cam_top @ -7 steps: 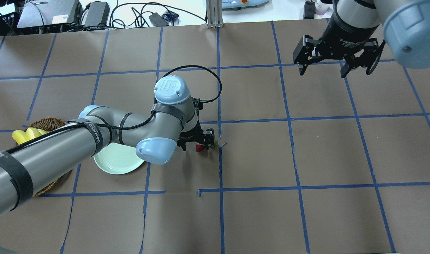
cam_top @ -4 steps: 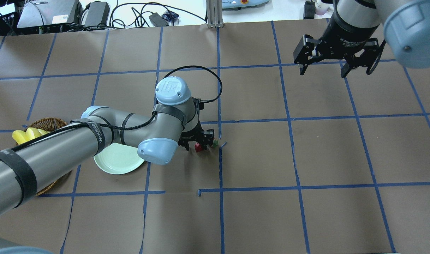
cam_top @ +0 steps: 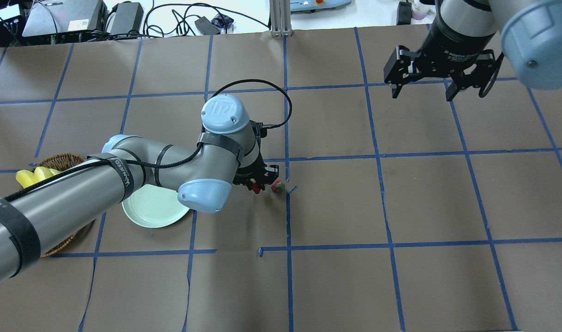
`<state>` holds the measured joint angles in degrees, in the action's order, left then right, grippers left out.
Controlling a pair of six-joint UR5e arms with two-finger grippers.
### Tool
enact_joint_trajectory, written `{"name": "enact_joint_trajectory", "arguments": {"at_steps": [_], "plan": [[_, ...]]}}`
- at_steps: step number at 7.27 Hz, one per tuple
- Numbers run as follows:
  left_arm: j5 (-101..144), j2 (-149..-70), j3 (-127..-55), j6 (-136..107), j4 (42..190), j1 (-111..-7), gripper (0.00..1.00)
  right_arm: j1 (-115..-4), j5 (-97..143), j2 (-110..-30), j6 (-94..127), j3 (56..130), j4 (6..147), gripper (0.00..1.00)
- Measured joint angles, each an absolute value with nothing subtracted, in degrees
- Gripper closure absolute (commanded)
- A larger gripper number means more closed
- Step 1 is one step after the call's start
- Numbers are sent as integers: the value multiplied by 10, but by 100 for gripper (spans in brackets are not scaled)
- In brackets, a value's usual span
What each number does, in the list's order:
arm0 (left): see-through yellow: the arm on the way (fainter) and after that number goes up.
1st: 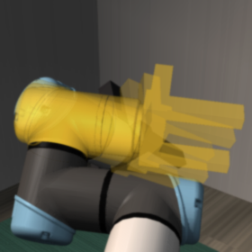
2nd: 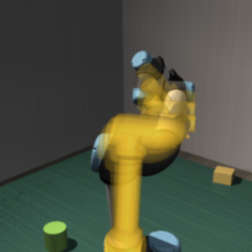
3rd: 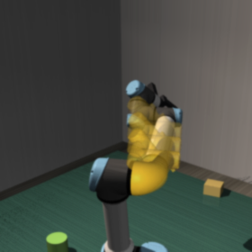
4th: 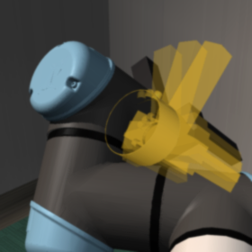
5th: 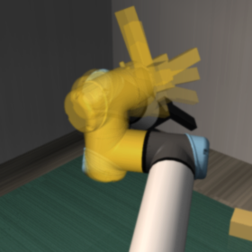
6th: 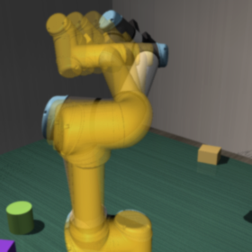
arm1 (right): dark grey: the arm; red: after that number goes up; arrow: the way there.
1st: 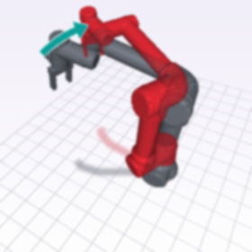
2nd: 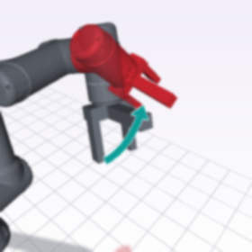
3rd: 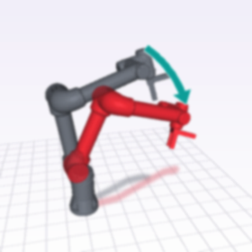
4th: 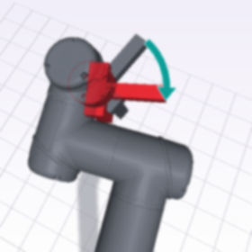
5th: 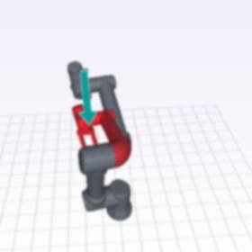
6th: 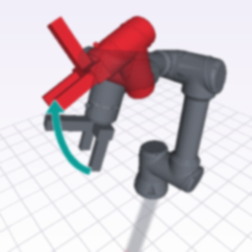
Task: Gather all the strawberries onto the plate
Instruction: 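Carry the strawberry onto the plate and open the left gripper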
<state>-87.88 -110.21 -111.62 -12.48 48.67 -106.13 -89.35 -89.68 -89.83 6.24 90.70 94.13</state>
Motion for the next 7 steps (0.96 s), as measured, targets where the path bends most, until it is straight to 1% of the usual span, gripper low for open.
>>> {"name": "enact_joint_trajectory", "arguments": {"at_steps": [1, 3, 4, 5, 7], "plan": [[-907, -1087, -1111, -93, 510, -1041, 94, -893, -897, -898, 62, 907, 941, 0], [-932, -1055, -1112, 18, 568, -947, 94, -893, -896, -898, 62, 907, 942, 0], [-935, -1044, -1116, 95, 587, -887, 77, -893, -896, -898, 62, 907, 942, 0], [-935, -1039, -1128, 160, 594, -834, 1, -894, -895, -898, 62, 907, 941, 0], [-933, -1036, -1150, 198, 595, -796, 0, -894, -896, -898, 62, 908, 941, 0]]}}
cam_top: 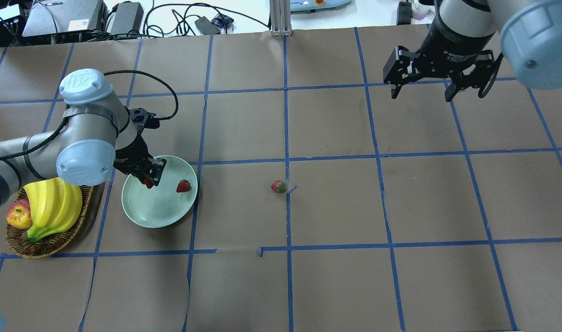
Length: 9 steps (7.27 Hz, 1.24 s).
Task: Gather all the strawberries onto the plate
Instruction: 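Carry the strawberry onto the plate and open the left gripper, then reach the left gripper to the last strawberry and grasp it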
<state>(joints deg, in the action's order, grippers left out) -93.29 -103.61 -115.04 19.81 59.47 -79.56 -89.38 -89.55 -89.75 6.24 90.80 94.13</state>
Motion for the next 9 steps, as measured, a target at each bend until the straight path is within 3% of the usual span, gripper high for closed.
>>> {"name": "enact_joint_trajectory", "arguments": {"at_steps": [2, 5, 9], "plan": [[-928, -1032, -1148, 128, 588, -828, 0, -894, -896, -897, 62, 908, 941, 0], [-897, -1056, -1094, -122, 577, -988, 0, -894, -895, -897, 62, 908, 941, 0], [-872, -1131, -1061, -355, 488, -1115, 10, -894, -895, -897, 62, 907, 942, 0]]}}
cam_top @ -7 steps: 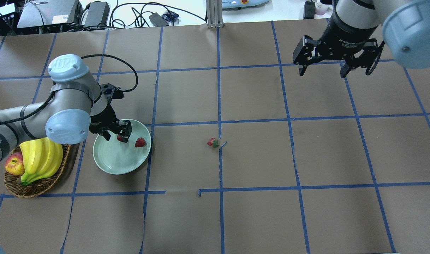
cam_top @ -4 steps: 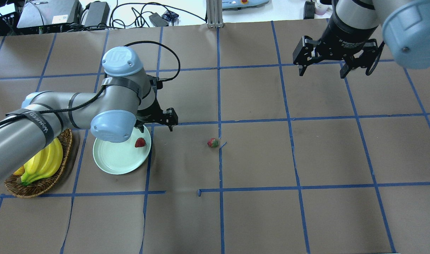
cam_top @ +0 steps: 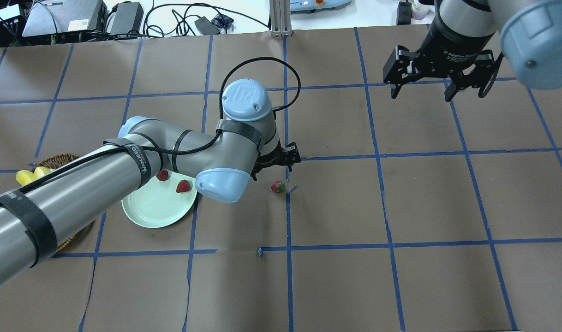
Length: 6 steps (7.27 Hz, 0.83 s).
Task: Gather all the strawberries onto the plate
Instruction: 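Reach the left gripper to the last strawberry and grasp it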
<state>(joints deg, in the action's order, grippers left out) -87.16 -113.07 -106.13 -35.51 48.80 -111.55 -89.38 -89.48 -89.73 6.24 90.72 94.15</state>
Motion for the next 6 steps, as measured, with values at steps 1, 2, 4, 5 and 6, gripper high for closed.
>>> {"name": "enact_joint_trajectory", "arguments": {"at_steps": [1, 2, 4, 5, 6], "plan": [[-874, -1146, -1062, -371, 481, -1123, 22, -894, -895, -897, 62, 907, 941, 0], [-876, -1157, -1063, -376, 479, -1127, 40, -894, -895, -897, 62, 907, 941, 0], [-883, -1167, -1063, -374, 477, -1128, 96, -894, -896, -897, 62, 908, 941, 0], [-891, -1167, -1063, -371, 477, -1129, 100, -894, -897, -897, 62, 908, 940, 0], [-896, -1163, -1062, -366, 477, -1129, 100, -894, -897, -897, 62, 908, 940, 0]]}}
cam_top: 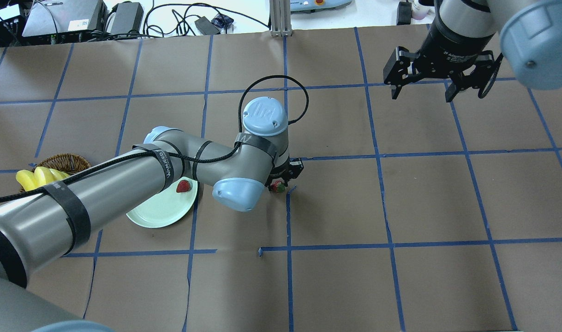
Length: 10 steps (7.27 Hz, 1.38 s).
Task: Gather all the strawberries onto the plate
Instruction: 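Reach the left gripper to the last strawberry and grasp it, then carry the strawberry onto the plate and open the left gripper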
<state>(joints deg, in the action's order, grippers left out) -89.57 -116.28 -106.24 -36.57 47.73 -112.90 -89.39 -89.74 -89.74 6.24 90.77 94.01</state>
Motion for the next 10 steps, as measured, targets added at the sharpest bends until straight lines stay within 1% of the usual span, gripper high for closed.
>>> {"name": "enact_joint_trajectory", "arguments": {"at_steps": [2, 3, 5, 7, 8, 9, 10], "plan": [[-918, -1145, -1059, -322, 482, -1121, 100, -894, -898, -897, 62, 907, 940, 0], [-935, -1130, -1057, -280, 494, -1097, 100, -894, -898, -897, 62, 907, 941, 0], [-948, -1095, -1064, -166, 530, -1011, 100, -894, -898, -897, 62, 907, 941, 0], [-956, -1068, -1092, -32, 553, -925, 100, -894, -901, -897, 62, 906, 941, 0], [-972, -1055, -1121, 24, 556, -894, 72, -894, -902, -897, 62, 906, 941, 0], [-988, -1044, -1150, 58, 555, -874, 11, -894, -902, -897, 62, 906, 941, 0], [-995, -1038, -1171, 69, 554, -863, 5, -894, -902, -897, 62, 906, 941, 0]]}}
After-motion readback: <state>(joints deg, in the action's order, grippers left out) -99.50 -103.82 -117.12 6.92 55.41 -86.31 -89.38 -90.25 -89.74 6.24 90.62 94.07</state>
